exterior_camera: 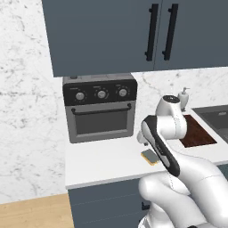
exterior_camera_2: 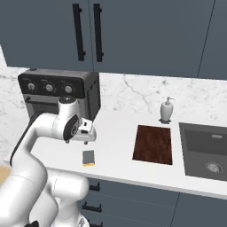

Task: Pick up the sponge from the counter and clean the cutting board by briefly scrubbing or pressing down on the cutting board. Once finished, release the sponge.

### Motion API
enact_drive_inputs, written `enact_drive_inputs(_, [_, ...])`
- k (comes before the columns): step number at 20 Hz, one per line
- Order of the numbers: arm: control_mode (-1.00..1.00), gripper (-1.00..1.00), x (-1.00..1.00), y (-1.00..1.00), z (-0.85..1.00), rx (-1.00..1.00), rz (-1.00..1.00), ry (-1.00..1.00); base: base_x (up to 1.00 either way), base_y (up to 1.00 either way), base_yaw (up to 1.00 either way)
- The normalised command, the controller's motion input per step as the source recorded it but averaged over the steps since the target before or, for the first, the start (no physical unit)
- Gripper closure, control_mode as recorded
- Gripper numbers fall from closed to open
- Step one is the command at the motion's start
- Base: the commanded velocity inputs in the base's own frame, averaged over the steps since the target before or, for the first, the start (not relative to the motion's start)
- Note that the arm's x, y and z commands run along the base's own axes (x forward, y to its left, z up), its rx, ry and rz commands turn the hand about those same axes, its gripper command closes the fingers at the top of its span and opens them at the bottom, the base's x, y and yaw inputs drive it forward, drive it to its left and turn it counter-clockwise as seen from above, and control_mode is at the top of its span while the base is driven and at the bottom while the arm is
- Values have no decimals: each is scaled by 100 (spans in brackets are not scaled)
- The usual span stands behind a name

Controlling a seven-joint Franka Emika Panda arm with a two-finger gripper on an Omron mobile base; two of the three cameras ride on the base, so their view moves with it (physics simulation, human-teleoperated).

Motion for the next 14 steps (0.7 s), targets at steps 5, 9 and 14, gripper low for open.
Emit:
enact_drive_inputs(5, [-100,-100,0,-4,-29,-5,0,0,0,0,0])
enact_drive_inputs(9, [-100,-100,0,-8,-30,-3,0,0,0,0,0])
enact_drive_inputs(14, [-100,-100,0,-13,-22,-1,0,0,0,0,0])
